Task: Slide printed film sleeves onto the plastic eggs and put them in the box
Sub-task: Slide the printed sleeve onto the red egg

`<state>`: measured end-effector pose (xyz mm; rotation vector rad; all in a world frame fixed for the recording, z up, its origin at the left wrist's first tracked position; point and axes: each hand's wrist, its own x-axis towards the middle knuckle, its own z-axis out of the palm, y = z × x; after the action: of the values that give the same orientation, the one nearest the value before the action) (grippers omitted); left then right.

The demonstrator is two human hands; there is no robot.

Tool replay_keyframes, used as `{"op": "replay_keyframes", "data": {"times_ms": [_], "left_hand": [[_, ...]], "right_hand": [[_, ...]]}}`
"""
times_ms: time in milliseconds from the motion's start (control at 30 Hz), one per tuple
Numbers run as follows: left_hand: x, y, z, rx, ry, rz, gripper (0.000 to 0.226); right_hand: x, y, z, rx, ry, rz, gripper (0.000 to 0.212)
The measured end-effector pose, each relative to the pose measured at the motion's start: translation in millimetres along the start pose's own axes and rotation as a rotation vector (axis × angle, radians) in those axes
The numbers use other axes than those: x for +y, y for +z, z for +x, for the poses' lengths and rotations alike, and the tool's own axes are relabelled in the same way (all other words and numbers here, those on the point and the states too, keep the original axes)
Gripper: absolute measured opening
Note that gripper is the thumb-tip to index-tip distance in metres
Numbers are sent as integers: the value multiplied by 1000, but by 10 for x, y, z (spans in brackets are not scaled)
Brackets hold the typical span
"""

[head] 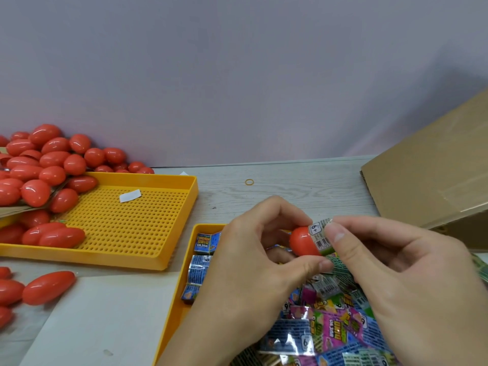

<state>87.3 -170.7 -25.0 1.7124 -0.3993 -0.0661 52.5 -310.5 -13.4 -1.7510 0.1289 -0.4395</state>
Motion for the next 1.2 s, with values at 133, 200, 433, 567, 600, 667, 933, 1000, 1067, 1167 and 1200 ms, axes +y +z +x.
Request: {"op": "replay_keyframes", "data": {"times_ms": [133, 200, 433, 567, 600, 667, 933, 1000, 1067, 1167, 1200], "left_hand": [[-1, 9, -2, 1, 21, 26, 34], [5, 16, 3, 26, 41, 9, 28], [-10, -17, 34, 110, 58, -84, 28], [-3, 4, 22, 76, 42, -84, 28], [-1, 12, 16, 58, 33, -89, 28], [7, 25, 6, 35, 13, -105, 27], [-3, 51, 3, -5, -61, -196, 24], [-20, 57, 9, -5, -69, -174, 24], [-29, 56, 9, -5, -72, -161, 23], [-32, 49, 3, 7, -83, -159, 22], [-34, 43, 5, 20, -92, -158, 23]], "right_hand": [[27, 31, -20, 18, -60, -27, 26], [30, 40, -24, 11, -120, -81, 23], [116, 56, -50, 22, -332, -429, 30], [161, 119, -47, 60, -368, -580, 42], [161, 126, -44, 73, -370, -593, 42], [157, 129, -42, 98, -381, -604, 39], [128, 121, -57, 172, -429, -573, 29], [142, 120, -61, 175, -423, -569, 32], [158, 114, -56, 166, -416, -562, 36], [171, 130, -52, 141, -430, -561, 32], [175, 136, -53, 129, -434, -558, 33]]}}
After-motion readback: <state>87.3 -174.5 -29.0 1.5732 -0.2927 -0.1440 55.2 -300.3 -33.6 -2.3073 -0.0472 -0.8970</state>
